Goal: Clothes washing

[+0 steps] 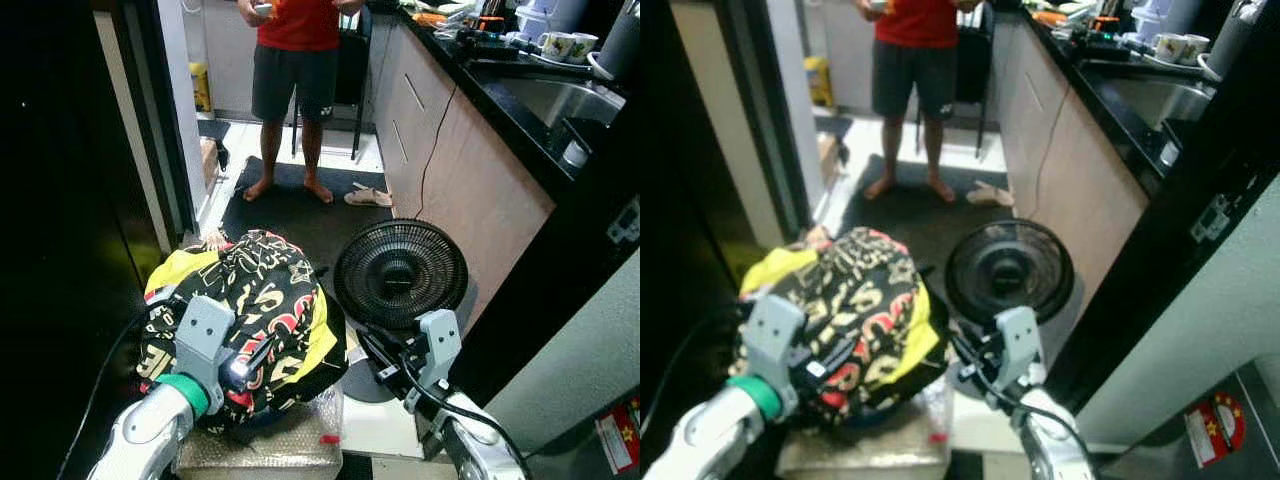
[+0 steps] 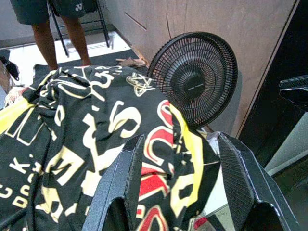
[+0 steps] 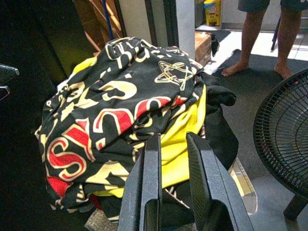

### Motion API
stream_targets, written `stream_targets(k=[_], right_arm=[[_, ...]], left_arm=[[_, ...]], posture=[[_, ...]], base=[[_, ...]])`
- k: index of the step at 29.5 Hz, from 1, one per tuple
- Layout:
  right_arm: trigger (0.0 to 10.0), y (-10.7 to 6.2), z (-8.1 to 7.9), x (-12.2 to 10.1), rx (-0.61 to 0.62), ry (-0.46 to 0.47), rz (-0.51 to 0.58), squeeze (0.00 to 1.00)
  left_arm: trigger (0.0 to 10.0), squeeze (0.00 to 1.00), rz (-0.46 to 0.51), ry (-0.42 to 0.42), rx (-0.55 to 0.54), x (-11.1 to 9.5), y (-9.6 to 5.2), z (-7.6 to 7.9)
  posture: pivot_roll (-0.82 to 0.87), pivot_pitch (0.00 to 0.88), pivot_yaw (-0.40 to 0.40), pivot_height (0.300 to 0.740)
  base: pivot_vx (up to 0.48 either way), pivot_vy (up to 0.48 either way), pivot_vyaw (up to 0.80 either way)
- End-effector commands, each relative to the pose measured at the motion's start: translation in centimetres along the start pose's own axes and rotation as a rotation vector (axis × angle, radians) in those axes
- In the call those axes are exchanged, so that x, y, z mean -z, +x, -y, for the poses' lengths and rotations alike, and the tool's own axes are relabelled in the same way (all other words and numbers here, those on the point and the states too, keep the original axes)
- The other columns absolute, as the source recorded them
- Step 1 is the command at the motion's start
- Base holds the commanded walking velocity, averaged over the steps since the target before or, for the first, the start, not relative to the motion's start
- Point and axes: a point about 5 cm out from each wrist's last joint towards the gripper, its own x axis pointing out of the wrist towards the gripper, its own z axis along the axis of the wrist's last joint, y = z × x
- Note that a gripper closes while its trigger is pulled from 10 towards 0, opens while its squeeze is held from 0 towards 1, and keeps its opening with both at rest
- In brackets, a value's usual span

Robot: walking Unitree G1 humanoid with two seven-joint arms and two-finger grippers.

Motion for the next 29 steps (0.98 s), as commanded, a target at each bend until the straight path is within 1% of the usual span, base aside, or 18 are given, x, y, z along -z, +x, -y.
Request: stream_targets(k=[1,18,22,29], right_arm=[[10.0,-0.3,-0.1,0.52,-0.003,0.002,-0.023,0.0],[10.0,-0.11,-0.24,0.47,-0.006,0.003,-0.019,0.0],[10.0,-0.14,-0.23,0.47,-0.006,0.004,-0.019,0.0],[10.0,-0.18,-0.23,0.5,-0.007,0.005,-0.02,0.0]], left_arm=[[10.0,0.0,-0.02,-0.005,0.007,0.51,-0.15,0.3],[10.0,0.0,-0.023,-0.004,0.003,0.5,-0.11,0.18],[10.0,0.0,-0.025,-0.018,-0.004,0.53,-0.14,0.13],[10.0,0.0,-0.025,-0.018,-0.005,0.54,-0.18,0.14]], posture=[[0.08,0.006,-0.022,0.74],[0.08,0.007,-0.019,0.74],[0.08,0.008,-0.019,0.74],[0.08,0.008,-0.02,0.74]], base=[[0.0,0.0,0.0],[0.0,0.0,0.0],[0.0,0.48,0.0],[0.0,0.48,0.0]])
